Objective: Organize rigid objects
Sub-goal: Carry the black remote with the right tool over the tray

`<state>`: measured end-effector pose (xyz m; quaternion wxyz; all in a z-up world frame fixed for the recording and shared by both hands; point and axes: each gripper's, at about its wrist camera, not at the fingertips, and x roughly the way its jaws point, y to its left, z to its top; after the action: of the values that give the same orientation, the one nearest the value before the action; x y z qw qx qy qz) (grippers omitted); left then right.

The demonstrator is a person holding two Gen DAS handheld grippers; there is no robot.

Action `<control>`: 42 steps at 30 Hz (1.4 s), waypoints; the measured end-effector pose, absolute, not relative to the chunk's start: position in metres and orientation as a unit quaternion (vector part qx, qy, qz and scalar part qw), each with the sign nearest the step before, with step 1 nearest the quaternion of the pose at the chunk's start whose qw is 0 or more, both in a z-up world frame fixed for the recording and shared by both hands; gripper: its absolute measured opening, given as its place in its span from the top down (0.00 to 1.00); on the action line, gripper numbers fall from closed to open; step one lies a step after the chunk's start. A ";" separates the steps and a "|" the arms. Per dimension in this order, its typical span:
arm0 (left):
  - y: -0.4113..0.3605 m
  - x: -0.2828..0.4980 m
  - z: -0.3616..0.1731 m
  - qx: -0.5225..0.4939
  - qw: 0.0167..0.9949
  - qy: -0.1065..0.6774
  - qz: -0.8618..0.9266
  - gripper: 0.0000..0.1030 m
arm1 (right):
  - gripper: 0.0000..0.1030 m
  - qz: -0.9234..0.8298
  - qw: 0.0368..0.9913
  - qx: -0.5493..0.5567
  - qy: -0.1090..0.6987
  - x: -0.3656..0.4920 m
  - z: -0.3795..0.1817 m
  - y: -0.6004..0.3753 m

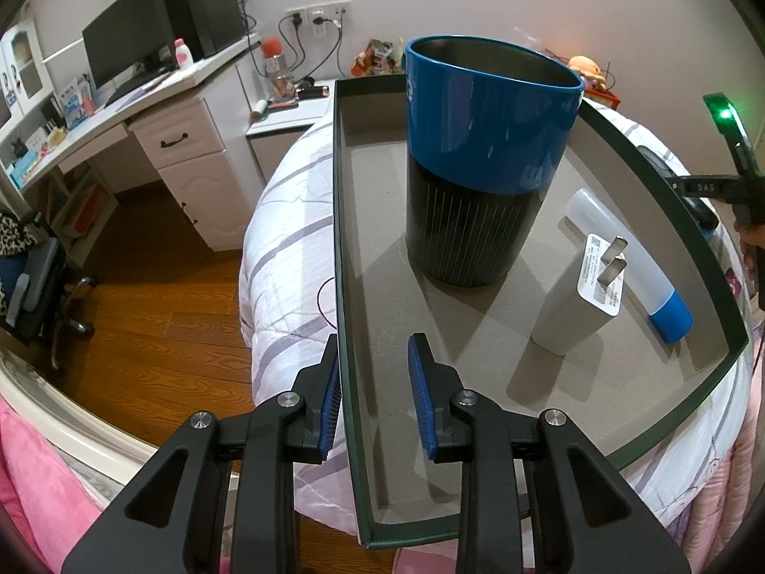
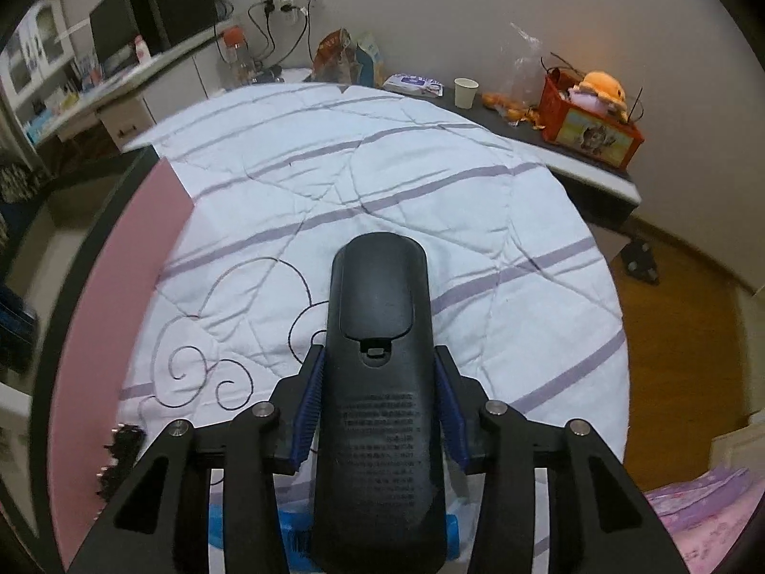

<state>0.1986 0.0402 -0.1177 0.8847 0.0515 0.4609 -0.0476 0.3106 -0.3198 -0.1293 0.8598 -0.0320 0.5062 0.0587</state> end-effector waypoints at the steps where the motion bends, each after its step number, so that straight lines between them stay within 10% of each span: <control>1: 0.040 0.199 -0.118 0.051 0.885 0.461 -0.047 0.75 | 0.56 0.054 0.861 -0.042 0.504 0.312 -0.130 -0.316; 42: 0.042 0.198 -0.118 0.045 0.885 0.461 -0.049 0.75 | 0.57 0.187 0.916 -0.044 0.351 0.256 -0.016 -0.218</control>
<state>0.1977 0.0423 -0.1178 0.8848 0.0446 0.4612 -0.0495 0.2565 -0.2184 -0.0157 0.9164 -0.0438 0.3513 0.1869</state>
